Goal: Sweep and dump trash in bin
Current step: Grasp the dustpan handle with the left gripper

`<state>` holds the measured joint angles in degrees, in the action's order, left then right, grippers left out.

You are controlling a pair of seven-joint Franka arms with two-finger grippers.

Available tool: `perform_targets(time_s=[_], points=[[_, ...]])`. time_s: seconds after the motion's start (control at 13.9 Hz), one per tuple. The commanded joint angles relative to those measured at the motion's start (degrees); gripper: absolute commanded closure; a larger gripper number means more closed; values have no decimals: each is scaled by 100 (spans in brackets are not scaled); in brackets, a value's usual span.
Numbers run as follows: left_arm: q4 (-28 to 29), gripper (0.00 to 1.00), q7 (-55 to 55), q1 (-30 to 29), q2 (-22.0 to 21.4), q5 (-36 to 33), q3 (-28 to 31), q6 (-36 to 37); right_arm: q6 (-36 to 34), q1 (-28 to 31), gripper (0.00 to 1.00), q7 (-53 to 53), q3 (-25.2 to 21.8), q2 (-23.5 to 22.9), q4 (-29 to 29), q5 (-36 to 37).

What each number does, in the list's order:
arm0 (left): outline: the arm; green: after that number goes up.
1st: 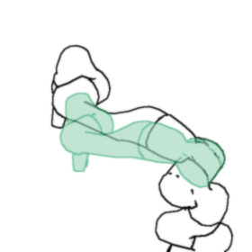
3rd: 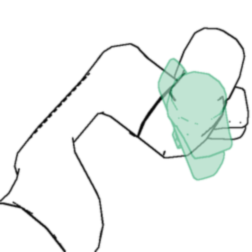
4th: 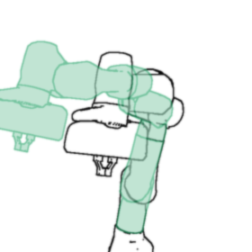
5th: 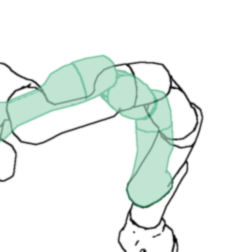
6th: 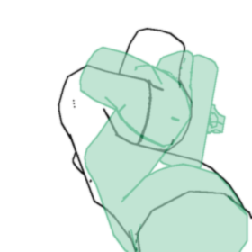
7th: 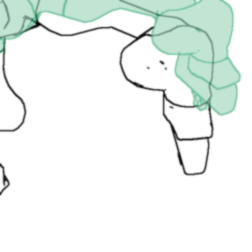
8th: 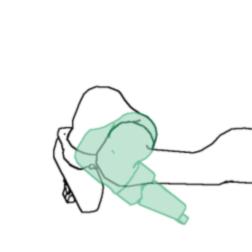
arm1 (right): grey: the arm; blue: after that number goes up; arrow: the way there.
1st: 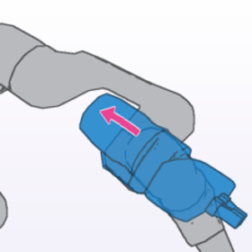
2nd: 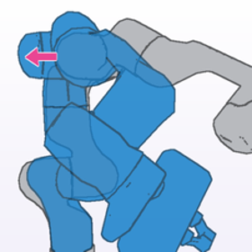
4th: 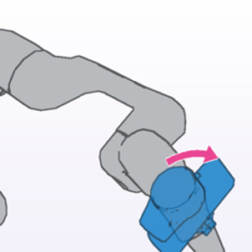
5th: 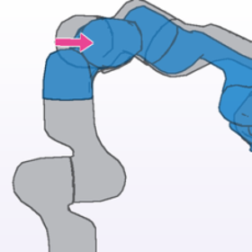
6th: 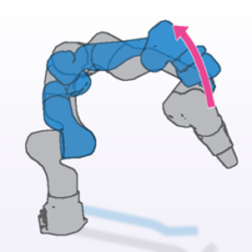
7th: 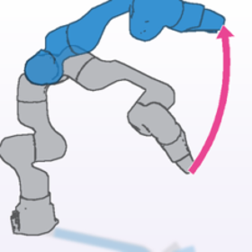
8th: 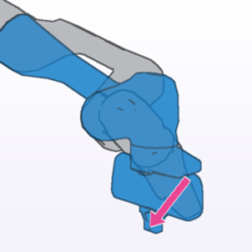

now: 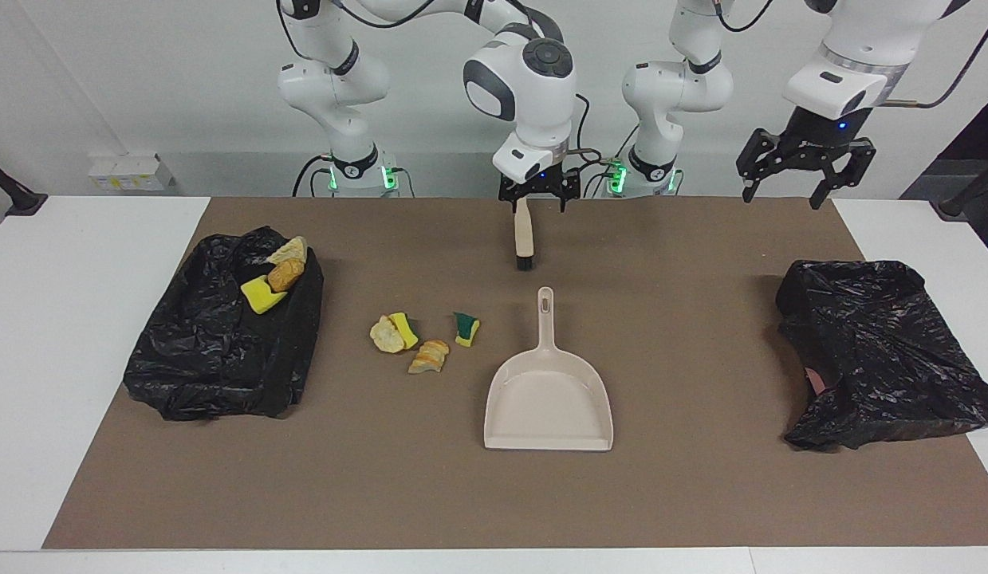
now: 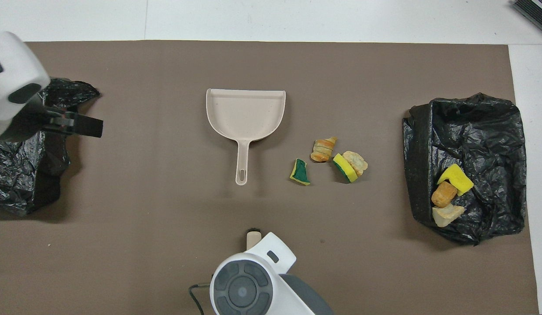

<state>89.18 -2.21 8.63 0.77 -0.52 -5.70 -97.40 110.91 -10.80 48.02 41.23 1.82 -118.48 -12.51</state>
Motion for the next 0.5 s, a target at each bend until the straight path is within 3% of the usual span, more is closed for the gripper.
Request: perform_targets(time_s=[0.0, 0.14, 0.43], points=[[817, 0, -595, -45, 38, 26, -431, -874, 352, 26, 0, -556, 78, 907, -1009, -900], [1214, 0, -815, -45, 64, 17, -607, -1324, 886, -1, 0, -522, 271, 908, -1422, -1007], [1356, 0, -1403, 25, 748, -70, -1029, -1852, 1750, -18, 0, -443, 790, 829, -1968, -1254]])
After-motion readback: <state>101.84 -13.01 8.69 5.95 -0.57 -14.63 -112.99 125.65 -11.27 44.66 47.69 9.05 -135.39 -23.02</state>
